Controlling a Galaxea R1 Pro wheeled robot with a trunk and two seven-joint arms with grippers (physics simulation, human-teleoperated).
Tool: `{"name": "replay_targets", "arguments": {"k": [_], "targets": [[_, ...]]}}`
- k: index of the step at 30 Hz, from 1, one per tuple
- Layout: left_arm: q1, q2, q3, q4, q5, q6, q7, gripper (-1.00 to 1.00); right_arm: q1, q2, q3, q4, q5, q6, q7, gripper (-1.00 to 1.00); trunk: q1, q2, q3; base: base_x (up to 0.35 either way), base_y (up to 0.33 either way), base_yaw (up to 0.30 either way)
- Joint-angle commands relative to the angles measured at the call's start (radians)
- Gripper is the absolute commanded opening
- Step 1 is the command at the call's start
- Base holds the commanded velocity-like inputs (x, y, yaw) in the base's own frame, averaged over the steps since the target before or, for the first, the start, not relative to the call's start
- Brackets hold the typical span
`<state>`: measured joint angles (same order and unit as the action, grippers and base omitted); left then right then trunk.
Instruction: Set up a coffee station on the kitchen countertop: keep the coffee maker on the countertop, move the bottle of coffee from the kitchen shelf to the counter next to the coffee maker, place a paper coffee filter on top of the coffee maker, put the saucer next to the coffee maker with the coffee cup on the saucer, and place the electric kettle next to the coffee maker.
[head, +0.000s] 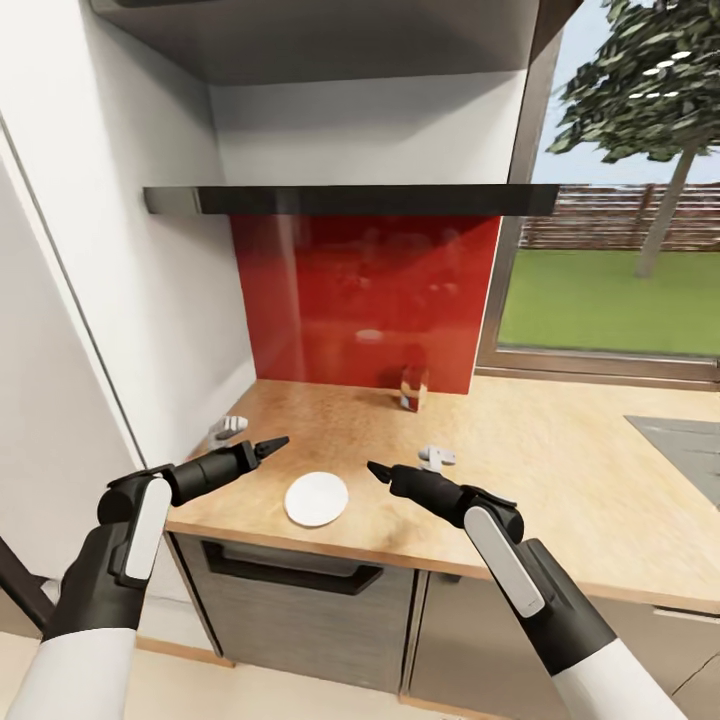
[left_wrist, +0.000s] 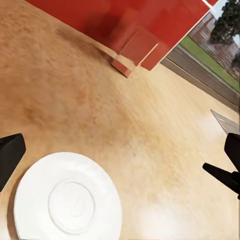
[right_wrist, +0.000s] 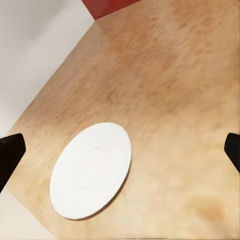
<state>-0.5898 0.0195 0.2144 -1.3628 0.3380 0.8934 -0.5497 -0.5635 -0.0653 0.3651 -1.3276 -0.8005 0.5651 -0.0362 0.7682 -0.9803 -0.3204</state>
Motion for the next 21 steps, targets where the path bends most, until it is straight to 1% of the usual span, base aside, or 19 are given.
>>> {"name": "replay_targets", "arguments": {"k": [1, 8, 14, 19, 21], "targets": [[-0.001, 0.000, 0.002, 0.003, -0.001, 0.006, -0.004, 1.00, -0.001, -0.001, 0.001, 0.001, -0.006, 0.002, -0.004, 1.00, 0.000, -0.001, -0.001, 0.004, 0.000, -0.096], [-0.001, -0.001, -0.021, 0.069, -0.002, 0.007, -0.005, 1.00, 0.000, 0.000, 0.003, 0.074, -0.009, 0.002, -0.003, 1.00, 0.000, -0.001, -0.001, 0.001, 0.000, -0.029], [-0.001, -0.001, -0.024, 0.088, -0.002, 0.007, -0.005, 1.00, -0.001, 0.004, 0.005, 0.107, -0.011, 0.002, -0.001, 1.00, 0.000, -0.001, -0.001, 0.000, 0.000, -0.004], [-0.001, -0.001, -0.024, 0.105, -0.004, 0.008, -0.005, 1.00, -0.001, 0.016, 0.010, 0.143, -0.012, 0.002, 0.000, 1.00, 0.000, -0.001, -0.001, 0.000, 0.000, 0.000], [-0.001, -0.001, -0.025, 0.120, -0.004, 0.008, -0.005, 1.00, -0.001, 0.029, 0.011, 0.158, -0.012, 0.002, 0.001, 1.00, 0.000, -0.001, -0.001, 0.000, 0.000, 0.000]]}}
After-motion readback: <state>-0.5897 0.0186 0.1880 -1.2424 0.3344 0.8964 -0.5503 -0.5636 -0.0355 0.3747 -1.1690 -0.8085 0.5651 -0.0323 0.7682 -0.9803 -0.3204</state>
